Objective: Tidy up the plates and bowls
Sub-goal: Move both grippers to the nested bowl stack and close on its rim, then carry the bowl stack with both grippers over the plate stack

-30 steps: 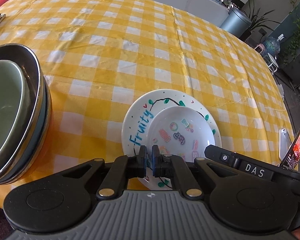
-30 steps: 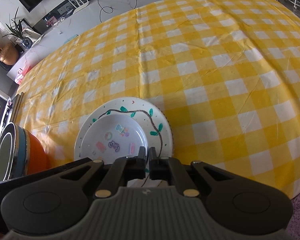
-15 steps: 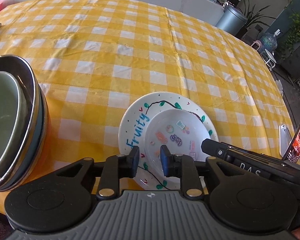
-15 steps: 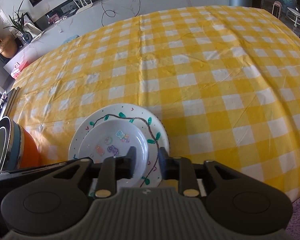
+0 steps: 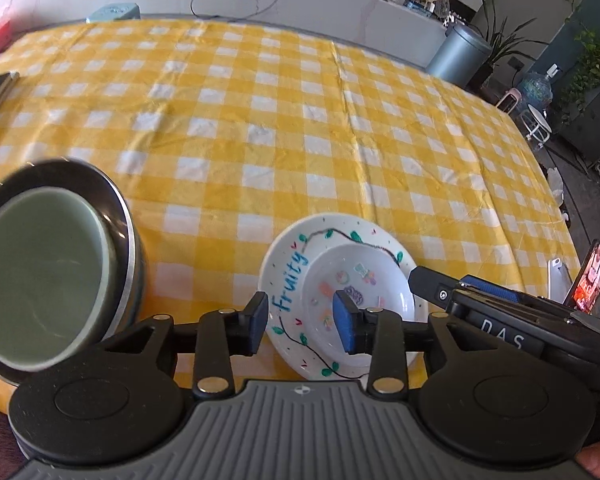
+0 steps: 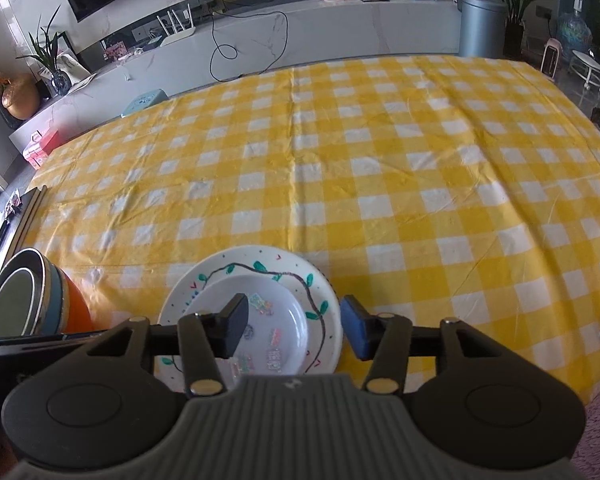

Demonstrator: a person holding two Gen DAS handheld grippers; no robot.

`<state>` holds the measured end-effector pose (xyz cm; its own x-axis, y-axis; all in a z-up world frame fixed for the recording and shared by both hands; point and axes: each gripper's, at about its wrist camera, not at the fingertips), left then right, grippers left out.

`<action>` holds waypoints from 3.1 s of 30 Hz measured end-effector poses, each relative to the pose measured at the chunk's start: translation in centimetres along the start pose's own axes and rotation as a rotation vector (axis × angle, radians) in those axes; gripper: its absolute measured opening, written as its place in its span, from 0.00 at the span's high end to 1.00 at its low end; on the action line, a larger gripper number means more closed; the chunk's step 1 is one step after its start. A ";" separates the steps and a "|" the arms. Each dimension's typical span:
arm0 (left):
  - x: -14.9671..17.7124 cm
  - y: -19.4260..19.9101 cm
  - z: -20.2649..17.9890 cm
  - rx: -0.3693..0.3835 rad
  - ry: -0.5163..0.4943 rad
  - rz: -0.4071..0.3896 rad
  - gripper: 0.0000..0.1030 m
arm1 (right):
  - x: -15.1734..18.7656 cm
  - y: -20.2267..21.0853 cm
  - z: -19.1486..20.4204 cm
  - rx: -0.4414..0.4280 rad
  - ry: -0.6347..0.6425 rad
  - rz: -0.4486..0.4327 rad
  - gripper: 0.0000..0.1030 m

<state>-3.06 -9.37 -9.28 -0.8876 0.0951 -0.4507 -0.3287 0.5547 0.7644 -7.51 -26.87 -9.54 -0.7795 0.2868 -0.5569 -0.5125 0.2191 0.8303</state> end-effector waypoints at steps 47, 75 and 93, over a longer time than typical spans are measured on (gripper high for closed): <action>1.9 8.8 18.8 0.018 0.394 -0.198 0.31 | 0.4 -2.7 17.1 -0.255 0.056 0.199 0.34; 1.0 7.4 18.3 0.001 0.390 -0.145 0.57 | 0.2 -3.9 17.6 -0.315 0.030 0.244 0.63; 0.9 9.0 13.6 -0.037 0.307 -0.150 0.58 | 0.3 -1.2 13.6 -0.354 -0.031 0.216 0.64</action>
<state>-2.44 6.93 -9.07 -0.8822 -0.2417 -0.4041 -0.4696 0.5128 0.7187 -2.23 -14.38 -11.01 -0.8740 0.3205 -0.3652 -0.4351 -0.1818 0.8818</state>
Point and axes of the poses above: each gripper's, at about its wrist camera, not at the fingertips, and y roughly against the way its jaws point, z to its left, x to its underside, and after that the axes turned 14 degrees about x, right-handed
